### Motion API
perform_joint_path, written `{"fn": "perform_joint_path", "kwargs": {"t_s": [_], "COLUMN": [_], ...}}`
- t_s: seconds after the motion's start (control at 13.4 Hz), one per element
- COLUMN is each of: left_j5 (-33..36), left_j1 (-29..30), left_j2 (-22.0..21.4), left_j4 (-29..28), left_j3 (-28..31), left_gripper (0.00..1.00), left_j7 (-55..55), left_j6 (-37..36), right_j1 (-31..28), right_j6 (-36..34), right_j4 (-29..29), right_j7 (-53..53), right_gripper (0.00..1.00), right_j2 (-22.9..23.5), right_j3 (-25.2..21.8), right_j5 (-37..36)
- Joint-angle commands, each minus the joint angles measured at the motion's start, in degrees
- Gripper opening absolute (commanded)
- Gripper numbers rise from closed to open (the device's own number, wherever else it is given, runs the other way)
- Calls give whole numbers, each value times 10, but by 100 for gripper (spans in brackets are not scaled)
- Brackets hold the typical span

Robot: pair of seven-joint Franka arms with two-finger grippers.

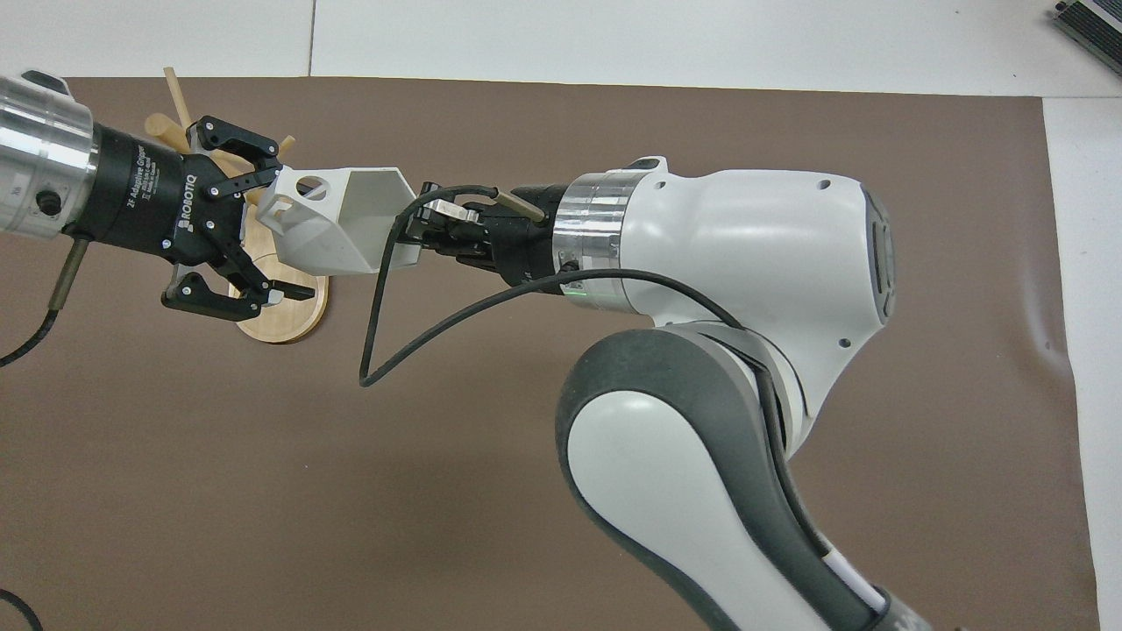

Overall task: Hang cup on rack
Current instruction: 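Grasp the mug with the left gripper from the right gripper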

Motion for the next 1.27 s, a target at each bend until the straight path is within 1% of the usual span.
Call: {"fn": "perform_joint_path", "kwargs": {"t_s": [0.0,0.07,0.15,0.6,0.67,0.75,0.9,0.97,1.05,1.2], "left_j5": [-10,-9,-10,-8,-8,-7,-3,-2,0,31], "left_j1": [-5,-5,-3,3,3,4,3,4,4,1], "left_j2": [-15,-16,-17,-24,-25,-27,-30,-35,-38,-48], "left_j4": [-15,-15,-15,-20,-25,-28,-42,-52,-62,-86], "left_j3": [6,6,7,10,12,13,13,13,14,13], "left_gripper": [24,3,0,0,0,0,0,0,0,0], "left_j7": [-18,-16,-18,-37,-40,-59,-76,-80,-107,-155], "left_j6": [-1,-1,2,6,7,17,43,50,66,100], "right_j1": [-2,-3,-2,-2,-3,-3,-5,-5,-6,-7], "right_j6": [9,9,9,9,9,9,8,8,8,8], "right_j4": [2,2,2,1,1,0,-8,-11,-16,-19], "right_j7": [6,6,6,4,4,4,2,0,0,1], "right_gripper": [0,0,0,0,1,17,40,49,56,68], "right_j2": [2,2,2,2,2,2,2,2,1,0], "right_j3": [2,2,2,1,1,1,1,1,1,0], "right_j5": [14,14,14,10,10,10,8,5,5,5]}}
